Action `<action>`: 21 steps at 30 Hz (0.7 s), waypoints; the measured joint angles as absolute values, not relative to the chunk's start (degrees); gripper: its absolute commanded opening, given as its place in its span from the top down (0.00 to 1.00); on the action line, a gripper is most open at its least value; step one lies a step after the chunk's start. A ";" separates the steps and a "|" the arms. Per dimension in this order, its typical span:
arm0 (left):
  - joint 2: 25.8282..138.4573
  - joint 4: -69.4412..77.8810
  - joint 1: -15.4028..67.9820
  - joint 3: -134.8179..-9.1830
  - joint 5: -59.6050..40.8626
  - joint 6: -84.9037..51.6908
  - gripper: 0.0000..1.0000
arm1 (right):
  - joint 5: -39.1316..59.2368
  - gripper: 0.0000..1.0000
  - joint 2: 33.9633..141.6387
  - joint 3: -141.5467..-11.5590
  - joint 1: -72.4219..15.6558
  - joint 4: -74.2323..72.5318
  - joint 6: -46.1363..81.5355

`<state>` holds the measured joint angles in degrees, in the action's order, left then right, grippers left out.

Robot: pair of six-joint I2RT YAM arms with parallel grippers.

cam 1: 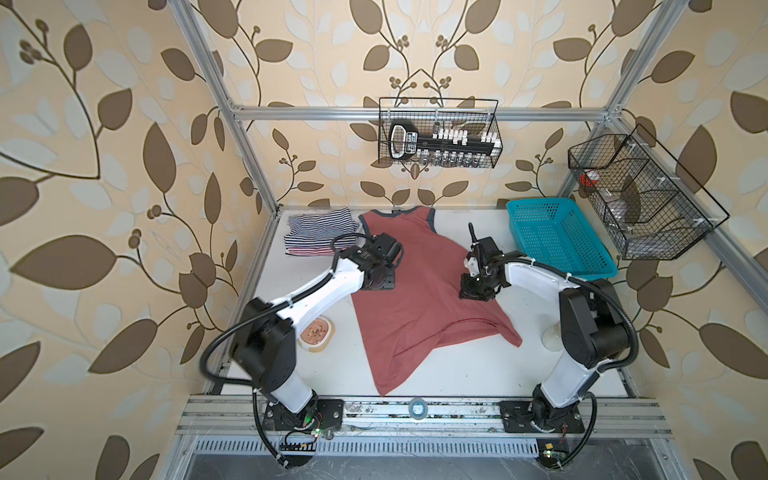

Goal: Fold and stack the tank tops

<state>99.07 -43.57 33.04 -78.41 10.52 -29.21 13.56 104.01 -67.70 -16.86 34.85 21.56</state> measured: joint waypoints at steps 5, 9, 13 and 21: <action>110.39 -44.77 31.40 -82.59 7.46 -27.94 0.62 | 13.87 0.82 112.99 -76.14 -16.47 36.27 20.10; 114.21 -46.28 30.79 -82.56 5.04 -28.03 0.71 | 13.19 0.85 118.13 -83.18 -15.22 39.79 18.87; 114.74 -45.69 30.76 -80.14 1.08 -28.93 0.76 | 12.36 0.89 122.54 -90.37 -13.52 44.01 17.72; 110.26 -40.18 33.12 -73.32 -5.26 -33.01 0.74 | 10.24 0.90 131.96 -106.78 -11.64 54.33 15.07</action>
<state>110.26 -40.18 33.12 -73.32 -5.26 -33.01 10.24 131.96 -106.78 -11.64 54.33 15.07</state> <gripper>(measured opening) 0.242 0.096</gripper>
